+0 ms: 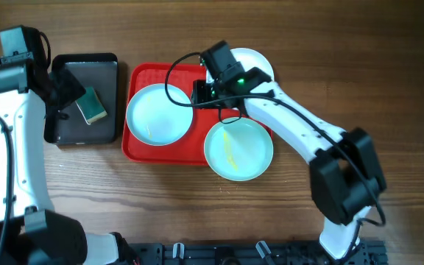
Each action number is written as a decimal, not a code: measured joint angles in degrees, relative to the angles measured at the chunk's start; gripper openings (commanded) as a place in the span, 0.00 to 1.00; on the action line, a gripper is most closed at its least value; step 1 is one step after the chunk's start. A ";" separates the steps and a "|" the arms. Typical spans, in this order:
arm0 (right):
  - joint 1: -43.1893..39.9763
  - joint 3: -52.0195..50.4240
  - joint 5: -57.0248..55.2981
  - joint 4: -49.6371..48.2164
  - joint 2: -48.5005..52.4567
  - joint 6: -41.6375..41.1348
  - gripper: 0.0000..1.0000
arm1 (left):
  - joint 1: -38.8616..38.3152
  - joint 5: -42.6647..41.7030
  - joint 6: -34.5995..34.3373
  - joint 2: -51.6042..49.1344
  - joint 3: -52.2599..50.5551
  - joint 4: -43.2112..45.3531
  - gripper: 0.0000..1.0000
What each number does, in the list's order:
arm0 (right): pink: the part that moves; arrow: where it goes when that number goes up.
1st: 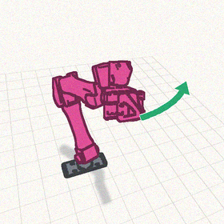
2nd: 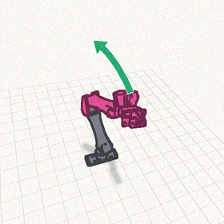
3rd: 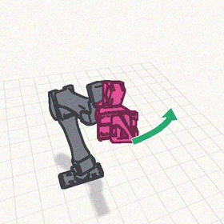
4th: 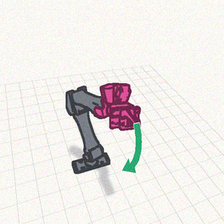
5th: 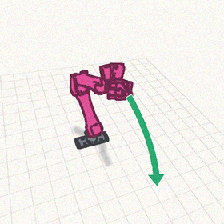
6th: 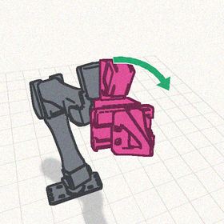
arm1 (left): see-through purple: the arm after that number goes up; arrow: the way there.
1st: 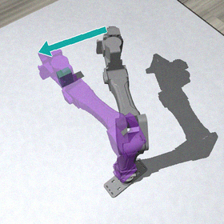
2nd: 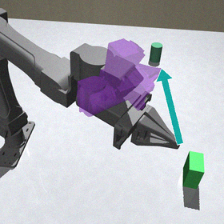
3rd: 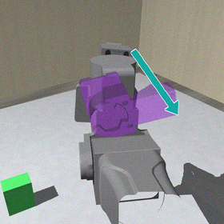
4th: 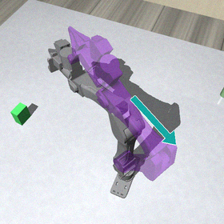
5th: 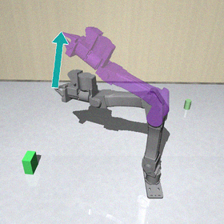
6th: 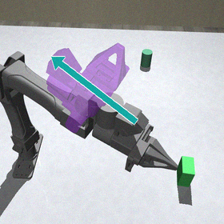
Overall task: Clean dirty plates on tray and stack at the side
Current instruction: 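Move left gripper to the sponge and right gripper to the white plate, then grasp the green sponge with the left gripper and lift it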
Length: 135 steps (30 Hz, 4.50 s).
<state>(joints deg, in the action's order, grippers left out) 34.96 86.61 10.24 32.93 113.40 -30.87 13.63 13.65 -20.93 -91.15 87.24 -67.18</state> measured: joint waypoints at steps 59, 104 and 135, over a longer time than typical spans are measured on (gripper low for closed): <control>4.07 0.35 -5.11 -9.66 12.09 0.68 0.04 | 0.68 -0.44 -4.72 -12.52 0.00 12.20 0.95; 4.07 0.39 -5.14 -9.68 12.09 0.70 0.05 | -0.33 -10.19 1.79 -28.65 0.04 19.43 0.28; 4.07 0.39 -4.76 -9.70 12.09 0.70 0.04 | -0.33 -10.58 4.66 -28.89 1.33 16.48 0.04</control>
<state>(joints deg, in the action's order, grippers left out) 39.03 87.00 5.48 23.22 125.49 -30.17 13.30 3.07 -16.27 -120.05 88.58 -50.70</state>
